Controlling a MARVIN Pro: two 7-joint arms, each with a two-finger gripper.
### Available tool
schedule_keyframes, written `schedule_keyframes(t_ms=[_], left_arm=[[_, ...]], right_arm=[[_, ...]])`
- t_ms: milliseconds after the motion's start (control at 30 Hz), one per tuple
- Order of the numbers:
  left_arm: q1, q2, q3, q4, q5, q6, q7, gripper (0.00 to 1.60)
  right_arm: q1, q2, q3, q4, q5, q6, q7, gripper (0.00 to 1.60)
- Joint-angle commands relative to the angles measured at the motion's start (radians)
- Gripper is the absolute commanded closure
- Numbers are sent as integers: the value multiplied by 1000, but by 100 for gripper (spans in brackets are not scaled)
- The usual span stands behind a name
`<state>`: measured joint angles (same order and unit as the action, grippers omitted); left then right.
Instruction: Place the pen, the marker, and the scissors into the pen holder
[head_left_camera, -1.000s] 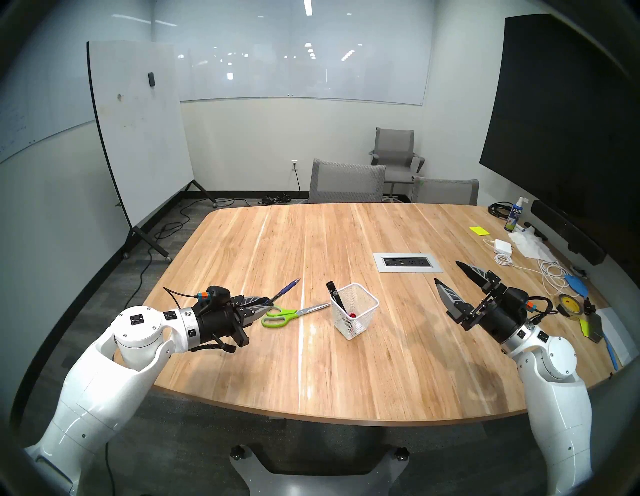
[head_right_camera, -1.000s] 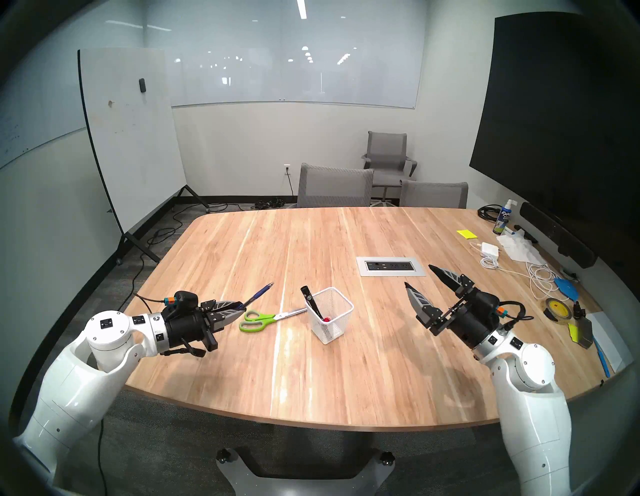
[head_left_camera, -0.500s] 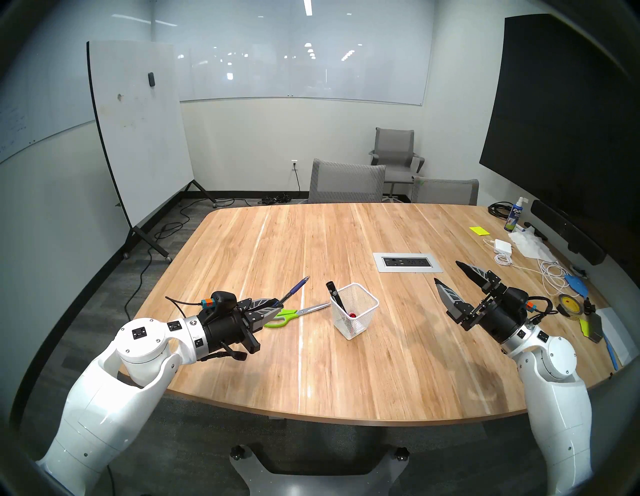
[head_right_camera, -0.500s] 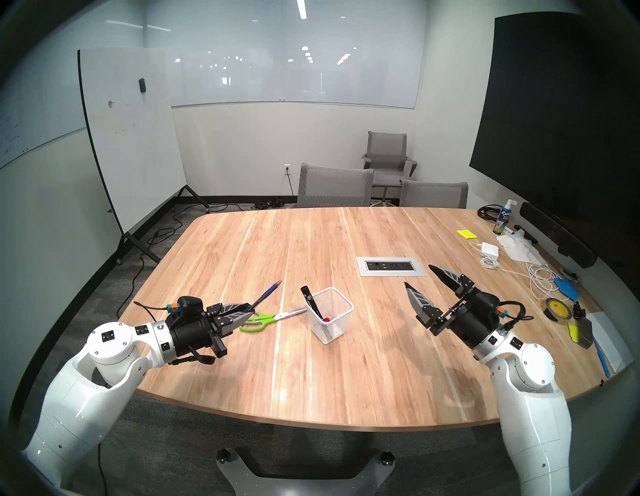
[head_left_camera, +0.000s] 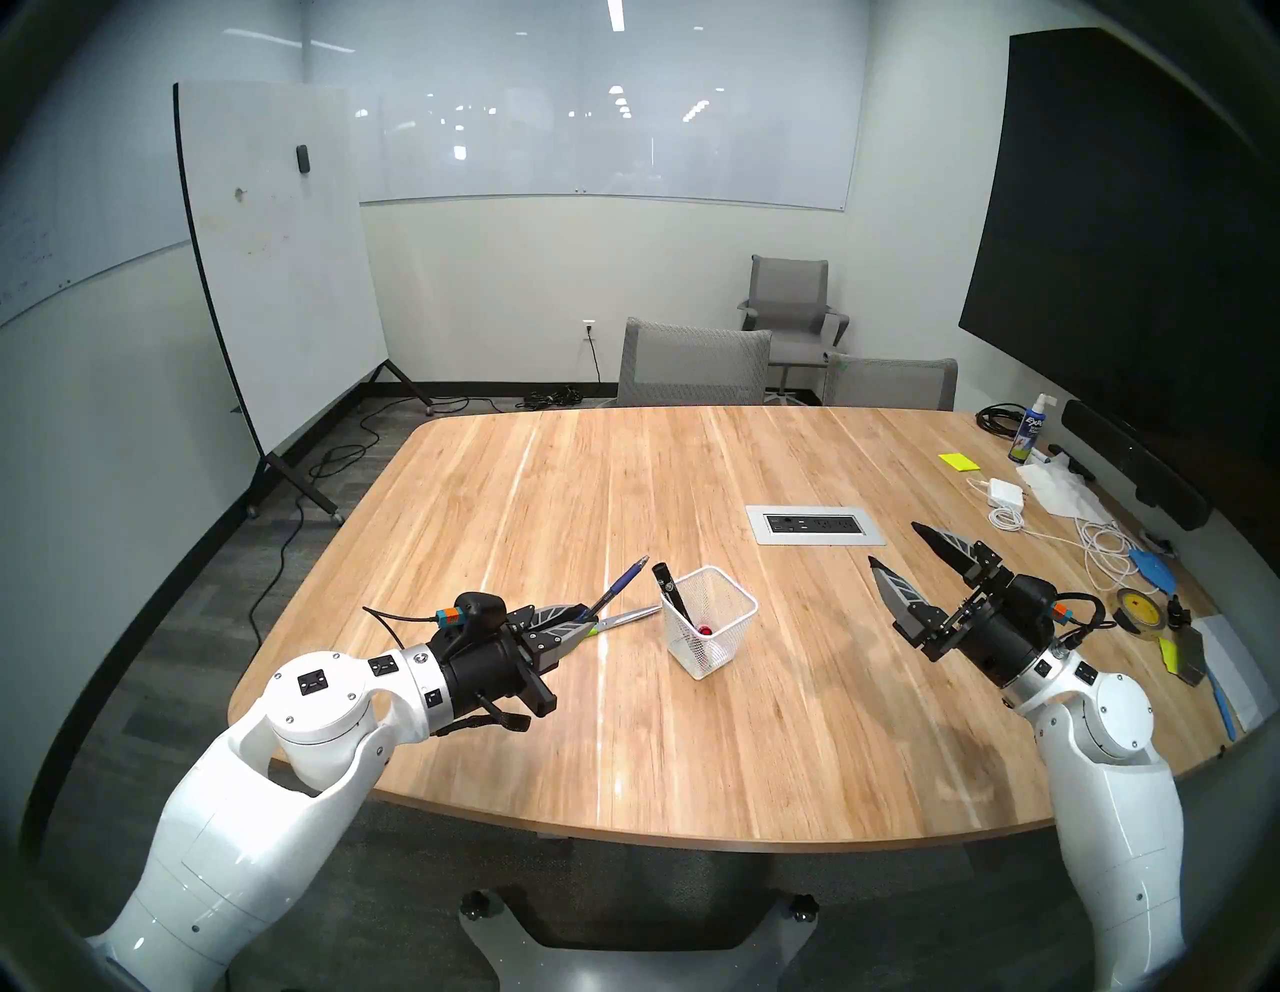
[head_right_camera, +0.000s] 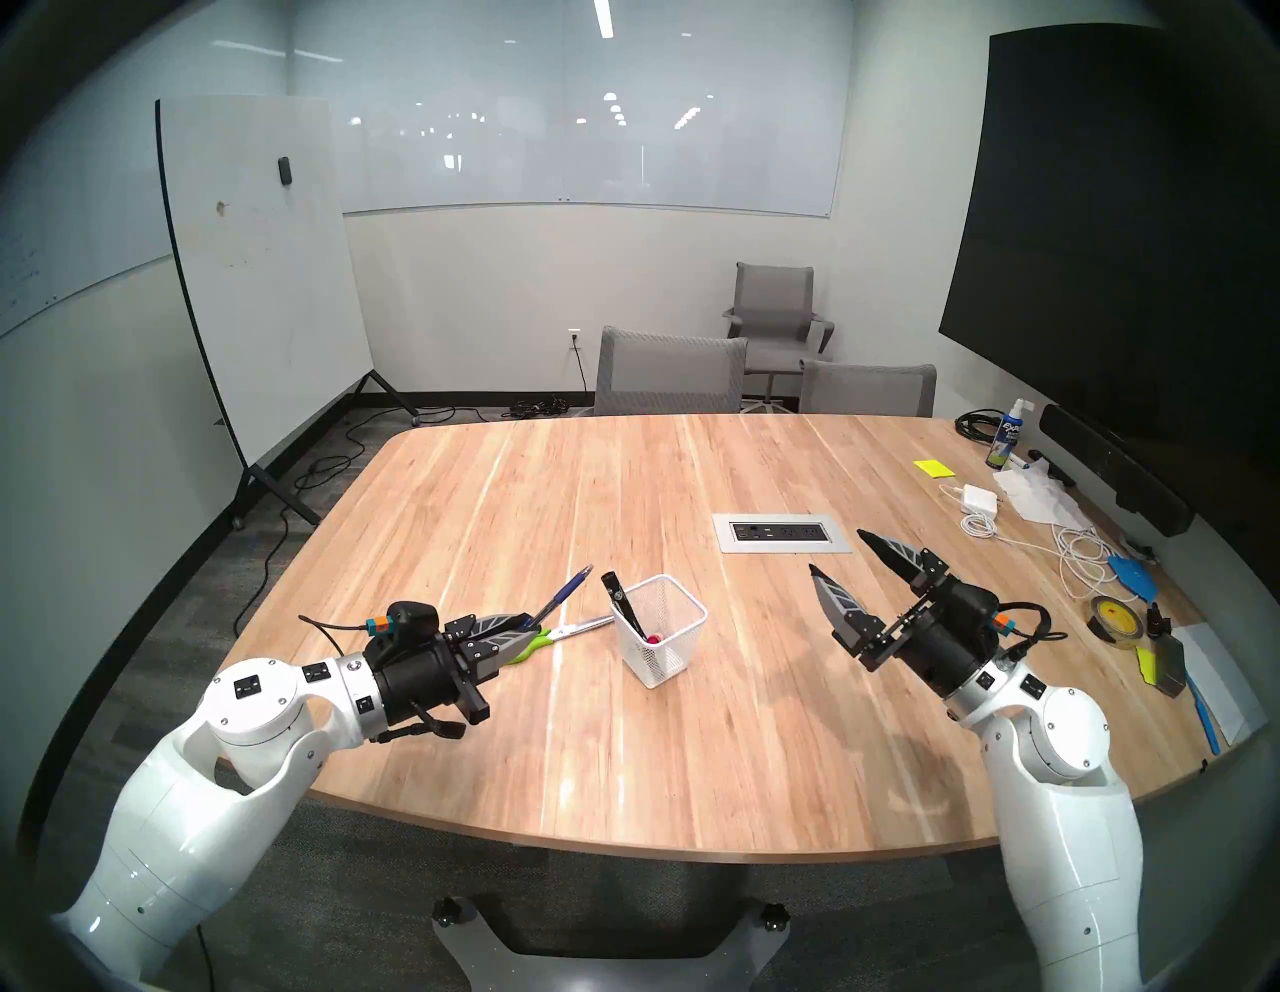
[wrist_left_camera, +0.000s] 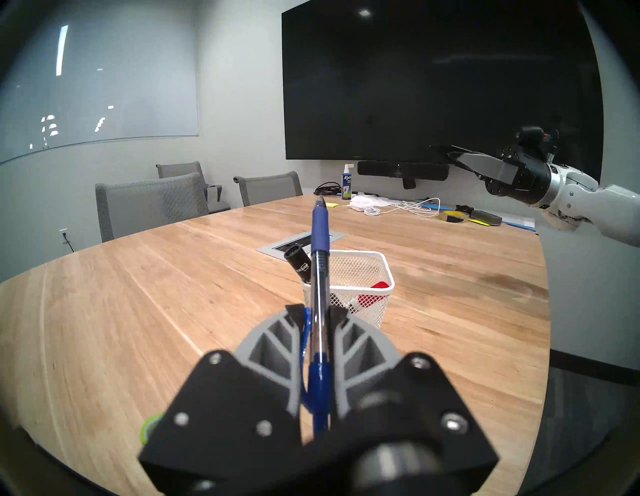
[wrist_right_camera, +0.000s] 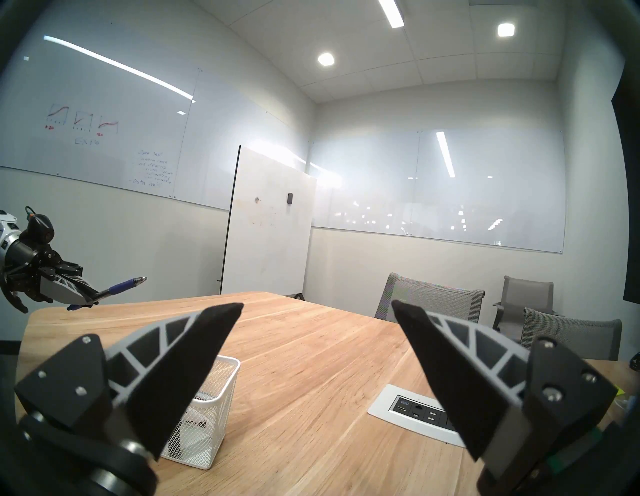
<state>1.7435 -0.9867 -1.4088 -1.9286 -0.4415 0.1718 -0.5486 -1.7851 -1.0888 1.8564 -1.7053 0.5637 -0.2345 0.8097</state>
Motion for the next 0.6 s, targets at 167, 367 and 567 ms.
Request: schedule_keyframes(t_ms=[167,367,567], left_arm=[[-31,-38,4,-14,-13,-6,33,160],[-28,-52,16,-12,-20,-17,38,160],[-44,-74,42,-6,-17,-19,52,160]], right_arm=[[8,-1,2,-14,4,-4,0,0],[8,-1,2,-14,4,-4,0,0],[8,-1,2,-14,4,-4,0,0]])
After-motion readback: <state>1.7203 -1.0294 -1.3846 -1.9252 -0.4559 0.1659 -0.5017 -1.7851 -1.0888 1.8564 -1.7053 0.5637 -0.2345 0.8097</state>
